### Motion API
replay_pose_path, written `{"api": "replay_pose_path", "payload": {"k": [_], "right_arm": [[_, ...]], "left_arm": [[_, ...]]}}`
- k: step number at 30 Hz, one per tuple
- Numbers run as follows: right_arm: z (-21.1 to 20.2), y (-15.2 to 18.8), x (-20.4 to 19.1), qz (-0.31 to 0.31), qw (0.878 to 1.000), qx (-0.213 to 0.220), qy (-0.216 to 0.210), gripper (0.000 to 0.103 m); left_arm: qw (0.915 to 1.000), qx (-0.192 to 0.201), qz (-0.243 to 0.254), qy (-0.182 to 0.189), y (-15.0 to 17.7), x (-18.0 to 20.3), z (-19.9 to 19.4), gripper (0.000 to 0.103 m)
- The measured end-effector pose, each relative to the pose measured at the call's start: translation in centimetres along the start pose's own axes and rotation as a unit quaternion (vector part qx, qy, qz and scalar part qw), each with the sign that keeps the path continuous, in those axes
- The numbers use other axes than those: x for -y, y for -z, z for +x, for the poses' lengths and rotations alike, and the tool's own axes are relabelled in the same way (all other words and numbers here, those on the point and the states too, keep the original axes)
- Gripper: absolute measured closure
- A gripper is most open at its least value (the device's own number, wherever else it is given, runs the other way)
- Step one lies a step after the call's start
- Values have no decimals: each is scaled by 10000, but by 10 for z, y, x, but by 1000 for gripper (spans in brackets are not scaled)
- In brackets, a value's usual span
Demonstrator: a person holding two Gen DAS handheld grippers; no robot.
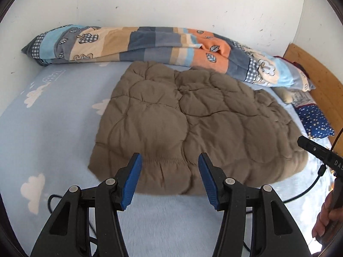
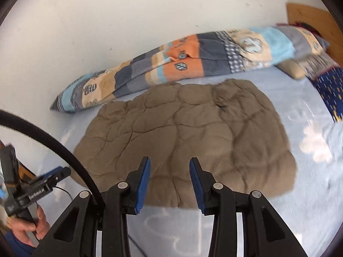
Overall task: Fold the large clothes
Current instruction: 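Press the folded jacket flat with both grippers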
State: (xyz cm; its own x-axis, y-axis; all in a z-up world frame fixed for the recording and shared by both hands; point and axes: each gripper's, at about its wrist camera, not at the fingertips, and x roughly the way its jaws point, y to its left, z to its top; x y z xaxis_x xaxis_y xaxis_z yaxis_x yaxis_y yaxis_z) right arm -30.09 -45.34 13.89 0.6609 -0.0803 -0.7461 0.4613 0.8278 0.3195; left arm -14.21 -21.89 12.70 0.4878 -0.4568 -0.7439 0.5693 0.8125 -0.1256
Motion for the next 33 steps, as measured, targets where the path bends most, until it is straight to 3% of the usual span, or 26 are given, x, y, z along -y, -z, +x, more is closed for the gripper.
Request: {"api": "replay_pose_path", "payload": {"k": [9,15,18,22,26,29,33], "right_arm": [[82,9,-3,-332,9971,-641,234,62],[107,16,6,-354,9944,-941,317,62],[114,17,12,-205,9942,-1030,237,62],[103,14,11,-96,9953,-947,189,62],[70,-2,16,253,9974,-639,-201,55],[44,-10,27,273,9989,-386,72,52],[28,-8,54,370,9975,-353,489,52]], "left_arm": [[9984,-463,-37,-311,-5,-4,69,46],[9971,-693,-146,-262,-6,-8,85,44],[9976,-607,-142,-289,-5,-7,82,43],[9987,-393,-176,-256,-6,-5,64,44],[9992,-219,-278,-181,-15,-11,43,44],[9992,-150,-307,-217,-19,-19,34,44],[9977,-200,-546,-358,-22,-41,33,44]]}}
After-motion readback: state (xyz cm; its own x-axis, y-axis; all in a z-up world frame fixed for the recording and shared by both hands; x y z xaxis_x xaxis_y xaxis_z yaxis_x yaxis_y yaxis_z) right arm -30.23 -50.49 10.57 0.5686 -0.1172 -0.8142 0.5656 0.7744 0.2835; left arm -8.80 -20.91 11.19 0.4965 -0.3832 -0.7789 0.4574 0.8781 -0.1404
